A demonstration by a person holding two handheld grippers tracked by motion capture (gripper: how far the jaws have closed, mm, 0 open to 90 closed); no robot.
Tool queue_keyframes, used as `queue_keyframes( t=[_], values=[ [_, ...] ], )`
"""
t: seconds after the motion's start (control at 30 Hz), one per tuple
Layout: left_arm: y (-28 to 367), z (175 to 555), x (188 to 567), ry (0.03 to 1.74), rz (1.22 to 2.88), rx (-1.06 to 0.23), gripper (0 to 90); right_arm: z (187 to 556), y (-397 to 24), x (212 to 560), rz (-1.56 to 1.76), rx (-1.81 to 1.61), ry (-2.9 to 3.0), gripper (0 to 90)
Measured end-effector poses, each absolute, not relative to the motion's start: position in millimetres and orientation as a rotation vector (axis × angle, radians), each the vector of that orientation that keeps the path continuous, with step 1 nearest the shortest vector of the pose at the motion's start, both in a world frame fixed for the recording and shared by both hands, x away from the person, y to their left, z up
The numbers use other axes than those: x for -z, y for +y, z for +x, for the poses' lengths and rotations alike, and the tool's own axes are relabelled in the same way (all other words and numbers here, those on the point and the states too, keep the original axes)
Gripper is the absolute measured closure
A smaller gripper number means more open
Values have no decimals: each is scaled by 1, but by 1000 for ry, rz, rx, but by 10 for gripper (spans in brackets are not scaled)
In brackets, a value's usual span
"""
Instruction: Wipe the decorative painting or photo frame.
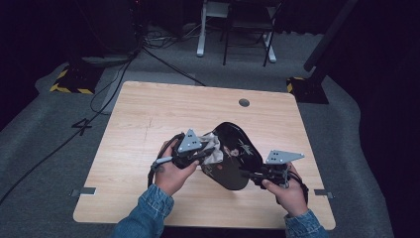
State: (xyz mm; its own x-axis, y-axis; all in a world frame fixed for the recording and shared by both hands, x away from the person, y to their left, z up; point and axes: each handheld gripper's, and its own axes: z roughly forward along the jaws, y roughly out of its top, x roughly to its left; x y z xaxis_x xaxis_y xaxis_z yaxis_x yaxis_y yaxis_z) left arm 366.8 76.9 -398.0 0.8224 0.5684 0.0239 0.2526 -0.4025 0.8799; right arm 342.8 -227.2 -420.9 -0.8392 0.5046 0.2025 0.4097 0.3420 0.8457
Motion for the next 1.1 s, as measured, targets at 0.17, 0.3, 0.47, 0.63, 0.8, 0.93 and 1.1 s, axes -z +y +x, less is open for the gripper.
queue_keyframes(
  t=[0.17,0.3,0.47,0.63,0.8,0.93,1.1],
  values=[
    [87,371,402,640,2007,-415,753,343,-228,421,853,-1532,2497,776],
    [92,373,406,663,1996,-398,753,343,-227,421,851,-1535,2498,774],
    [86,370,405,666,2014,-404,754,343,-227,420,854,-1533,2498,774],
    [74,364,405,635,2044,-386,754,343,-226,421,858,-1532,2498,772],
    [60,357,404,584,2063,-368,754,344,-226,421,858,-1530,2500,773],
    [47,350,403,533,2076,-353,754,344,-226,421,857,-1528,2502,775],
    [45,349,404,515,2080,-351,755,344,-226,421,860,-1529,2500,775]
  ],
)
